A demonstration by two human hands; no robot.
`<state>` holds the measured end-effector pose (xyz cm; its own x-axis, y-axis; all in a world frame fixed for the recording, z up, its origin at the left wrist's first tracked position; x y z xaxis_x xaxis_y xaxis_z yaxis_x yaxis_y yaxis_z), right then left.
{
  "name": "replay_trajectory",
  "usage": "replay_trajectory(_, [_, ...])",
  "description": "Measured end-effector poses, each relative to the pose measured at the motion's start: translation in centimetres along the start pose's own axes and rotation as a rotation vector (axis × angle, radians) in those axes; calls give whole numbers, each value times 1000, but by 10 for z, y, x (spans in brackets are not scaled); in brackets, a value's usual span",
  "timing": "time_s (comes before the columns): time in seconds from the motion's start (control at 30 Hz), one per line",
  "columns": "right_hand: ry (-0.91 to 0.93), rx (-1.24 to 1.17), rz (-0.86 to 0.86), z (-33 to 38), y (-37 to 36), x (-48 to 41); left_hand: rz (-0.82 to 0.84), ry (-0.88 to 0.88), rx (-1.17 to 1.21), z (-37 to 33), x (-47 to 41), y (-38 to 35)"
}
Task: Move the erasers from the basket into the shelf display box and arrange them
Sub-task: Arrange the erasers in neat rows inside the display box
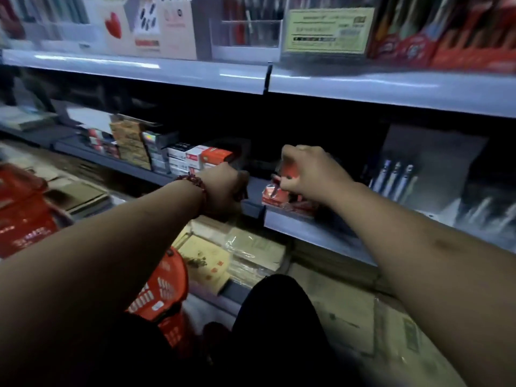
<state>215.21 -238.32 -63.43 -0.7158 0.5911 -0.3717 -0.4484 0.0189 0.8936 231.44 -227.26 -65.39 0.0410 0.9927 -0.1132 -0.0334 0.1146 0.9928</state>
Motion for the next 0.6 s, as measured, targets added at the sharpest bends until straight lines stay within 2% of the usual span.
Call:
replay_trajectory(0.13, [-157,0,-51,-36,18,6,-93,-62,45,-12,-28,0])
replay_trajectory(0.23, [-258,-55,-114,-50,16,3,-226,-82,146,-10,-48,-3])
replay_trajectory(0.4, [-456,-190,-136,-63,-16,-16,-461,68,547,-3,-87,-13])
replay_trajectory(0.47, [-506,-203,-141,-64,-32,-26,-506,125,670,0,-104,-21])
replay_trajectory(0.6, [-585,-259,-282,-65,-62,-27,-522,185,797,4,-134,-49])
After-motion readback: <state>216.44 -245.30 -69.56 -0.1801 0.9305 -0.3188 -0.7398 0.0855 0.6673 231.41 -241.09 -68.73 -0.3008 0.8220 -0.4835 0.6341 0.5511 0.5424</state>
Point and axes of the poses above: each hand's wrist, its own x-axis away from the middle knuckle, its own y-axis out of the back of the hand, z = x × y, the point moved 3 cm from there along -x, towards the middle knuckle, and after that the axes turned 7 degrees about -y, right-handed, at the moved point
